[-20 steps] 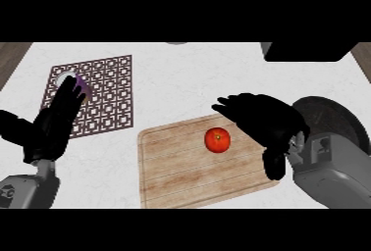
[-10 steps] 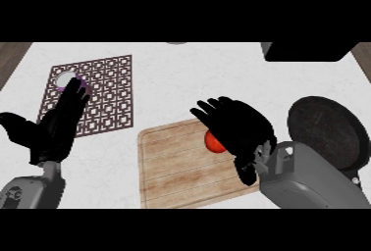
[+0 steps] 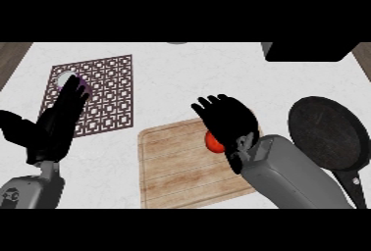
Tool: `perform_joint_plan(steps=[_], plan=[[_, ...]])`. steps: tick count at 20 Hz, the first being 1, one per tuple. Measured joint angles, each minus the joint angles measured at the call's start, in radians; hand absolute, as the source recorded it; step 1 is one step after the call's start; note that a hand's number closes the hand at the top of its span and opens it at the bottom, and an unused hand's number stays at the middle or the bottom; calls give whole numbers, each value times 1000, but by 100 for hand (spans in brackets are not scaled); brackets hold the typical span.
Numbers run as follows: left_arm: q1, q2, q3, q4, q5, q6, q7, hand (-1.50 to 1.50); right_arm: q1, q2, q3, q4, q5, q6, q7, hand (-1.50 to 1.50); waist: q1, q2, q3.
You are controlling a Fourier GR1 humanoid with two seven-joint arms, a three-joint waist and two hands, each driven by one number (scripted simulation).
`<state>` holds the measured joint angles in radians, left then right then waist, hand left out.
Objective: Pick the tomato from the cutting board and place it in the pan
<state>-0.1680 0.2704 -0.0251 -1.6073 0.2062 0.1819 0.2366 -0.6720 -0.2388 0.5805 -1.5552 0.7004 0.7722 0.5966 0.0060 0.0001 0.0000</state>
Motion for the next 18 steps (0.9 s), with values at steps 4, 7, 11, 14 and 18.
perform_joint_plan(steps=[4, 7, 11, 14, 18], plan=[[3, -9, 15, 10, -9, -18, -8, 0, 29, 2, -5, 52, 65, -39, -84, -150, -1, 0, 0], [7, -21, 20, 11, -25, -18, -11, 0, 32, 22, -11, 102, 107, -46, -124, -150, -1, 0, 0], [-3, -21, 46, 31, -19, -47, -17, 0, 44, 30, -18, 153, 162, -64, -186, -150, -2, 0, 0], [0, -18, 63, 24, -16, -65, 0, 0, 56, 58, -30, 166, 201, -67, -205, -150, -2, 0, 0], [-14, -36, 64, 31, -37, -61, 2, 0, 68, 84, -52, 228, 246, -115, -261, -150, -2, 0, 0]])
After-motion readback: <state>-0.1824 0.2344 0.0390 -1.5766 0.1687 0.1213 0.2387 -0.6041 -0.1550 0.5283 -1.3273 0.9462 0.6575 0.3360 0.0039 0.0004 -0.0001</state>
